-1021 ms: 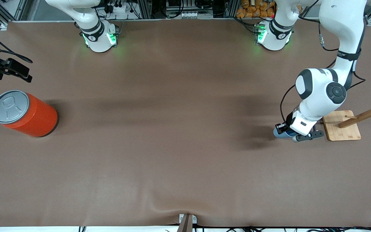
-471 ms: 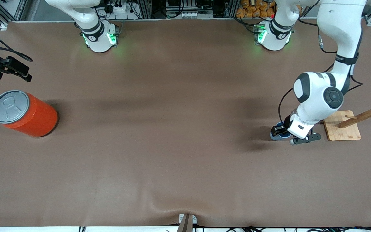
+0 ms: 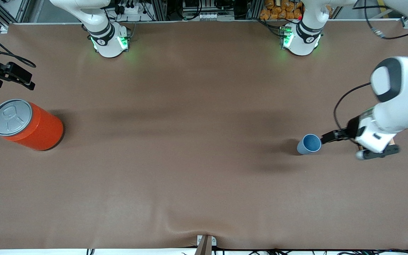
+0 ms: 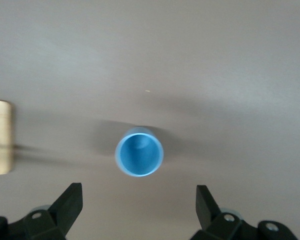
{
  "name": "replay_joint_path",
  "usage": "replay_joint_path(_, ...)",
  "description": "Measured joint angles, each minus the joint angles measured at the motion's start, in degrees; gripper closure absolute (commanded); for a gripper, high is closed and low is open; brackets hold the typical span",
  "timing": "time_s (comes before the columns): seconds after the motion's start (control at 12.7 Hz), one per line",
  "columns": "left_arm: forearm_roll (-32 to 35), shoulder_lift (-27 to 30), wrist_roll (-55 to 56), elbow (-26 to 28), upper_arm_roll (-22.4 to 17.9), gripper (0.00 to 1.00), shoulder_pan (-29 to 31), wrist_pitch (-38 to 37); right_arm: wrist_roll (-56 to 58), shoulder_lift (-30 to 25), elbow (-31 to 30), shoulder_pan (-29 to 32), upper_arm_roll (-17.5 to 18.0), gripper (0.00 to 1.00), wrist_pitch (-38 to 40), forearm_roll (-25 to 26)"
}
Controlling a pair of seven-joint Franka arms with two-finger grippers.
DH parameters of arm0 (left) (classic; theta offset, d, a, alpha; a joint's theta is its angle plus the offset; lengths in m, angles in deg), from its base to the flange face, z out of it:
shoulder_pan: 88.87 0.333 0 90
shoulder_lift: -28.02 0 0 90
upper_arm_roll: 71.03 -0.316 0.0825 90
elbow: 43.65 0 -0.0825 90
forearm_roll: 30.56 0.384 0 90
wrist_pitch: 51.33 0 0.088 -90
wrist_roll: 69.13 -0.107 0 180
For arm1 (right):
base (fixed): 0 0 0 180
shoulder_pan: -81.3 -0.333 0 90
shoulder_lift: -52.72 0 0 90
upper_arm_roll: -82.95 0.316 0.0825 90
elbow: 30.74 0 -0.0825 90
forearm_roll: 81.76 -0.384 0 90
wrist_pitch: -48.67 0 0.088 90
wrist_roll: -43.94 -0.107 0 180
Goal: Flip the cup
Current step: 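Open the left gripper and raise it away from the cup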
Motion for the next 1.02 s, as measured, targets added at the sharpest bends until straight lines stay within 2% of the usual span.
replay_joint_path(0.24,5.0,4.3,0.1,-2.6,0.7,0.0,-0.2,-4.6,0.3,0.0,-0.1,0.0,0.0,0.0,0.0,0.0)
replay_joint_path(0.55,5.4,11.2,0.2,-2.6,1.2,0.0,-0.4,-10.5,0.4,0.0,-0.1,0.0,0.0,0.0,0.0,0.0)
replay_joint_path(1.02,5.5,16.0,0.3,-1.9,3.5,0.0,-0.4,-16.3,0.4,0.0,-0.1,0.0,-0.1,0.0,-0.1,0.0)
